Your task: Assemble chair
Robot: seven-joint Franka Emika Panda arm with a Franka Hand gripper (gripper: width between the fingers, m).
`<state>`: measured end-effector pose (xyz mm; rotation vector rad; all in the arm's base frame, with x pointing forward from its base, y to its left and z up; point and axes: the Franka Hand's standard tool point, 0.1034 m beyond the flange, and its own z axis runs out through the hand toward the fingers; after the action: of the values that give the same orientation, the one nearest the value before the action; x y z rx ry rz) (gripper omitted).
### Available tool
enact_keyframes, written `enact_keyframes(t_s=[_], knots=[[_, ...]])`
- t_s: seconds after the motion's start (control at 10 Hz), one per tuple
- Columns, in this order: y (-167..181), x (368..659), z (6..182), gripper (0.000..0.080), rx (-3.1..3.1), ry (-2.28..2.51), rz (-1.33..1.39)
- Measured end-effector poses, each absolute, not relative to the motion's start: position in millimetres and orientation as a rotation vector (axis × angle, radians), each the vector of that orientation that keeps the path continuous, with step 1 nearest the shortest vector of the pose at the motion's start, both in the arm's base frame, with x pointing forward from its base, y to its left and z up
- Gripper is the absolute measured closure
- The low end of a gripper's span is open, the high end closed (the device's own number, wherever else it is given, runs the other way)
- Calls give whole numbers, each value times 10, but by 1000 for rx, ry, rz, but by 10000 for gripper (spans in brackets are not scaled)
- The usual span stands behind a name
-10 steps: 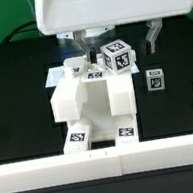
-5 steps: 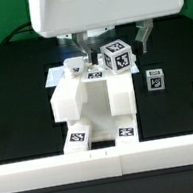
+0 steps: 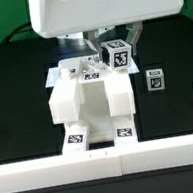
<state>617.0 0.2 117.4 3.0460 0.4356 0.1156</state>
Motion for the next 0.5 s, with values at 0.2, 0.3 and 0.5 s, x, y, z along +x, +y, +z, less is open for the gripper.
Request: enact_keyframes(t_s=[0.2,0.3,0.5], knots=[[-48,6165,1159,528,3060,369,121],[-47,6168,1154,528,3076,244,135],[-43,6169,1149,528,3089,31,161]])
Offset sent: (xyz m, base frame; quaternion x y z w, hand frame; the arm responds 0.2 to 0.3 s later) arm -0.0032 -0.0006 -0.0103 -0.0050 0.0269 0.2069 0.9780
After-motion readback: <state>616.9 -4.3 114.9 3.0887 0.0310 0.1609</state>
